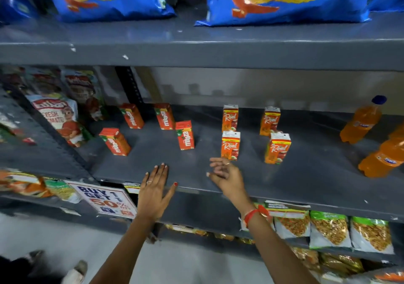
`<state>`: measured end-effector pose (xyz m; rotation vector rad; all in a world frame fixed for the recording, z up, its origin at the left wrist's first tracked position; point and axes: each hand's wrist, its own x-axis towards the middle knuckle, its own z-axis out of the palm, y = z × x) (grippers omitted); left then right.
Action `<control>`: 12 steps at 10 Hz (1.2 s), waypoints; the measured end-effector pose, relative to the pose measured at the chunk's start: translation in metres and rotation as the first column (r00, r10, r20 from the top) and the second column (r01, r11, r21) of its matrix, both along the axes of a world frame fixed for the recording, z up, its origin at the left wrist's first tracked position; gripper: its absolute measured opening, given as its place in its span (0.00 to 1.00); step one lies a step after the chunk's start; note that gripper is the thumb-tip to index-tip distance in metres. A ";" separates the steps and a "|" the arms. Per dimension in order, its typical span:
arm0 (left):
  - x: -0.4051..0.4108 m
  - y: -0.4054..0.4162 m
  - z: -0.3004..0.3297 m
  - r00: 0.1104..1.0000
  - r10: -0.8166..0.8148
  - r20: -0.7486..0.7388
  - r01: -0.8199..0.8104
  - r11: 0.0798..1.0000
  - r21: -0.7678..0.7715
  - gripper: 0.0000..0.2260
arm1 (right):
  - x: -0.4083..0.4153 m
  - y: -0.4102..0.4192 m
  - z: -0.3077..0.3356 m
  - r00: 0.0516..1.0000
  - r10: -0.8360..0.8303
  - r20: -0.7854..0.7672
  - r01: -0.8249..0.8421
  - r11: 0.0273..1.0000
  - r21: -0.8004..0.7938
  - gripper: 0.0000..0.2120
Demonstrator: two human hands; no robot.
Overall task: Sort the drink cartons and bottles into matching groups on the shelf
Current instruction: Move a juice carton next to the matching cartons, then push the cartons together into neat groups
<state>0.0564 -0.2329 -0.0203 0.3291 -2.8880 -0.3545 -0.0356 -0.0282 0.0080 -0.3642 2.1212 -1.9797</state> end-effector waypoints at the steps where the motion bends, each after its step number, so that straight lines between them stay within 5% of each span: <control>1: 0.002 -0.043 0.000 0.997 0.079 0.001 -0.079 0.997 0.021 0.41 | -0.014 -0.051 0.003 0.993 0.089 -0.074 -0.087 0.996 0.035 0.37; 3: 0.003 -0.082 -0.004 0.999 0.048 -0.005 -0.048 0.998 -0.036 0.37 | -0.057 -0.104 0.021 0.997 0.074 -0.035 -0.074 0.997 0.007 0.45; 5: 0.002 -0.087 -0.010 0.998 0.019 -0.056 -0.019 1.000 0.008 0.32 | -0.068 -0.121 0.008 0.998 -0.051 -0.038 0.050 0.999 -0.013 0.26; 7: 0.002 -0.090 -0.013 0.992 0.011 -0.126 -0.007 0.999 0.040 0.28 | -0.053 -0.159 0.008 0.997 -0.025 -0.071 0.023 0.999 -0.035 0.23; 8: -0.002 -0.095 0.000 0.982 0.044 -0.182 -0.011 0.985 0.174 0.28 | -0.044 -0.179 0.005 0.998 -0.014 -0.059 0.011 0.999 -0.049 0.24; 9: -0.015 -0.100 0.015 0.974 0.095 -0.207 0.028 0.853 0.522 0.25 | -0.039 -0.189 0.001 0.999 -0.022 -0.025 0.021 0.998 -0.060 0.25; 10: -0.032 -0.093 0.036 0.967 0.193 -0.164 0.070 0.420 0.905 0.19 | -0.032 -0.189 0.005 1.000 -0.019 -0.022 0.017 0.997 -0.074 0.25; 11: -0.057 -0.091 0.042 0.971 0.235 0.039 -0.050 0.041 0.998 0.21 | -0.020 -0.184 0.006 0.999 -0.024 0.044 0.030 0.988 -0.151 0.23; 12: -0.068 -0.104 0.030 0.992 0.073 -0.106 0.124 -0.339 0.933 0.30 | -0.009 -0.185 0.004 0.992 -0.007 0.128 0.027 0.988 -0.155 0.28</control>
